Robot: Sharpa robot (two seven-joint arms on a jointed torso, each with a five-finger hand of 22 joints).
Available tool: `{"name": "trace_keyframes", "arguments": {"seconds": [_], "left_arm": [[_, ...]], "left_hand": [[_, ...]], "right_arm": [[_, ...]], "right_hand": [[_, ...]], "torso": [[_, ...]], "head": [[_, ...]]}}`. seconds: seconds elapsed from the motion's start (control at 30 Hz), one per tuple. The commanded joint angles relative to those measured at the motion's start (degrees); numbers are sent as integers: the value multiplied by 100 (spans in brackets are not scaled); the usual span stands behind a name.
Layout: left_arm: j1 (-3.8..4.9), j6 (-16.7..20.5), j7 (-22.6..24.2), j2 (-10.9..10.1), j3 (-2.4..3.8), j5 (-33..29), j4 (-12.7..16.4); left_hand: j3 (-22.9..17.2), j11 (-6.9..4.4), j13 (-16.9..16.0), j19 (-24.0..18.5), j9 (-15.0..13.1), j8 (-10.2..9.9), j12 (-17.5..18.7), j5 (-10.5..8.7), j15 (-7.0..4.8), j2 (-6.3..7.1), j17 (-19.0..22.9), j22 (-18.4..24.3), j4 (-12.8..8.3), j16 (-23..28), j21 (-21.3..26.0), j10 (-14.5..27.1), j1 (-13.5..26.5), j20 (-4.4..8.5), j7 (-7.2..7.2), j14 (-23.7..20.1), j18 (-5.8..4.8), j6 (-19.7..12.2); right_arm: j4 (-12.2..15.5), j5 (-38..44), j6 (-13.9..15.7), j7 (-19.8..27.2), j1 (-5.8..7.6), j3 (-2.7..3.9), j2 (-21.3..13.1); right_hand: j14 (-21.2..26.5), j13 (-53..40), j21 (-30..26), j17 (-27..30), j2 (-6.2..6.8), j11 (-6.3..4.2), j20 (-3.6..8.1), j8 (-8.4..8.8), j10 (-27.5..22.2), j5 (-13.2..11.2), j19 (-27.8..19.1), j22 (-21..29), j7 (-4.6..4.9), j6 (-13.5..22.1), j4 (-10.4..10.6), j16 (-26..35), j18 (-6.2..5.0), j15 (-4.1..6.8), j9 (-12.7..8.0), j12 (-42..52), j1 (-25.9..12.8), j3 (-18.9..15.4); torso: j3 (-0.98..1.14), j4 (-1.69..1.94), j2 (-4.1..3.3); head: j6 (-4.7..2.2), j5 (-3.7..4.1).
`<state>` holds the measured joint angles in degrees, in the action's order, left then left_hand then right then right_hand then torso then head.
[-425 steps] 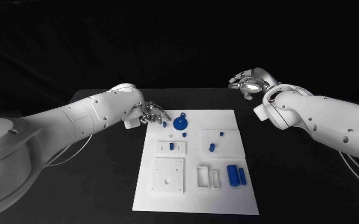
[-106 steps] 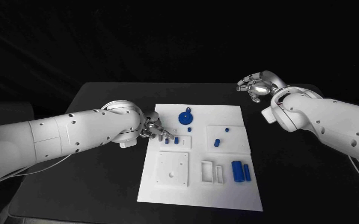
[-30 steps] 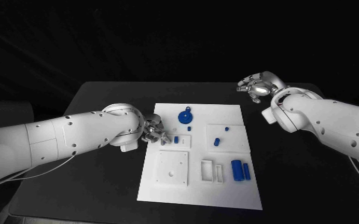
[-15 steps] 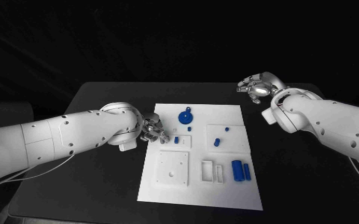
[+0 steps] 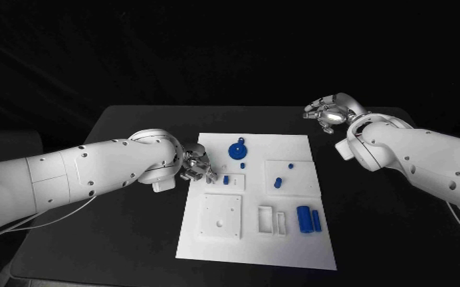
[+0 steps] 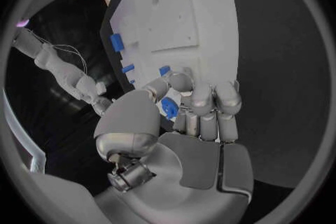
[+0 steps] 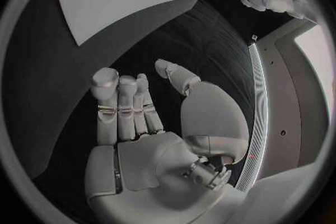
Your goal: Assemble the parts on the task board
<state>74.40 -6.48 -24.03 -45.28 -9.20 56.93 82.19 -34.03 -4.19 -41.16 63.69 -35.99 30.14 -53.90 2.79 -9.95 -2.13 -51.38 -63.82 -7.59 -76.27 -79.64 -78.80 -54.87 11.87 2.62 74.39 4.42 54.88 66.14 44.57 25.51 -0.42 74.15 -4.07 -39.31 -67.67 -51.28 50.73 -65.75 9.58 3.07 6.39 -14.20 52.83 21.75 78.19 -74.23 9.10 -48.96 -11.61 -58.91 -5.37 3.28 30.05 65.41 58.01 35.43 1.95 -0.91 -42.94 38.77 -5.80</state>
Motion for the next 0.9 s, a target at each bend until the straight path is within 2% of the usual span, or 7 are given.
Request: {"name": "trace_keyframes", "arguments": {"seconds": [0.03, 0.1, 0.13, 0.4, 0.57, 0.77, 0.9], "left_arm": [[10, -266, 45, 8, 4, -174, -18], [12, -286, 48, 7, 4, -202, -31], [15, -305, 49, 5, 5, -239, -43], [38, -455, 76, 7, 5, -436, -102], [43, -482, 68, 4, 5, -448, -110], [50, -442, 66, 14, 4, -468, -136], [51, -465, 49, 13, 4, -460, -131]], "left_hand": [[-248, 43, 7, -15, 12, -61, -6, 7, 13, -132, 7, 10, -165, 48, 7, 40, -19, 177, 15, -47, 765, -110], [-292, 53, 6, -29, 3, -62, -4, 4, 22, -146, 10, 13, -148, 58, 16, 60, -11, 174, 21, -63, 763, -132], [-576, 65, -9, -70, -54, -32, -19, 18, 41, -68, 11, 25, -46, 78, 41, 113, 6, 165, 42, -102, 753, -184], [-1184, 64, -45, -71, -311, 138, -74, -6, 31, -117, 2, 37, 140, 90, 15, 213, 392, 165, 34, -133, 742, -295], [-1364, 43, -52, -81, -526, 308, -98, -1, 13, -208, -1, 44, 117, 96, 6, 247, 728, 166, 8, -144, 737, -299], [-1809, -23, -24, -61, -1014, 654, -124, -1, -54, -259, 2, 72, 95, 102, -15, 248, 1404, 187, -66, -135, 744, -342], [-1929, -41, -13, -46, -1115, 735, -131, 5, -67, -266, 6, 82, 47, 104, -22, 244, 1521, 198, -82, -125, 750, -334]], "right_arm": [[-1, 44, -70, 34, -5, 3, 0], [-2, 44, -70, 35, -5, 3, 1], [-2, 44, -70, 35, -5, 3, 2], [-3, 44, -75, 33, -6, 3, 4], [2, 44, -75, 30, -6, 3, -1], [8, 44, -75, 28, -6, 3, -5], [9, 44, -76, 27, -6, 3, -8]], "right_hand": [[36, 9, -35, 5, -11, -8, 42, 29, -36, 32, 8, -10, 30, 0, 5, -34, -963, -7, 10, 20, -61, -19], [36, 9, -35, 5, -12, -8, 42, 29, -36, 32, 8, -10, 30, 0, 6, -34, -963, -7, 10, 20, -62, -19], [36, 9, -35, 5, -12, -8, 41, 29, -36, 32, 8, -10, 30, 0, 7, -34, -963, -7, 10, 20, -63, -19], [37, 11, -36, 7, -16, -8, 41, 29, -36, 34, 9, -11, 31, 1, 13, -36, -963, -8, 11, 22, -69, -20], [37, 11, -36, 8, -16, -8, 41, 29, -37, 34, 9, -12, 31, 2, 14, -36, -963, -8, 11, 23, -69, -20], [38, 12, -37, 8, -17, -8, 41, 29, -38, 35, 9, -13, 30, 2, 13, -37, -963, -8, 11, 24, -67, -19], [38, 13, -37, 9, -18, -8, 41, 29, -38, 36, 9, -13, 30, 3, 12, -38, -963, -8, 12, 25, -66, -19]], "torso": [[0, 2, -1], [1, 4, -1], [3, 4, -1], [4, -3, -2], [5, -2, -1], [7, 2, -1], [5, 0, -2]], "head": [[4, 1], [5, -1], [5, -1], [5, -9], [4, -10], [2, -22], [3, -26]]}}
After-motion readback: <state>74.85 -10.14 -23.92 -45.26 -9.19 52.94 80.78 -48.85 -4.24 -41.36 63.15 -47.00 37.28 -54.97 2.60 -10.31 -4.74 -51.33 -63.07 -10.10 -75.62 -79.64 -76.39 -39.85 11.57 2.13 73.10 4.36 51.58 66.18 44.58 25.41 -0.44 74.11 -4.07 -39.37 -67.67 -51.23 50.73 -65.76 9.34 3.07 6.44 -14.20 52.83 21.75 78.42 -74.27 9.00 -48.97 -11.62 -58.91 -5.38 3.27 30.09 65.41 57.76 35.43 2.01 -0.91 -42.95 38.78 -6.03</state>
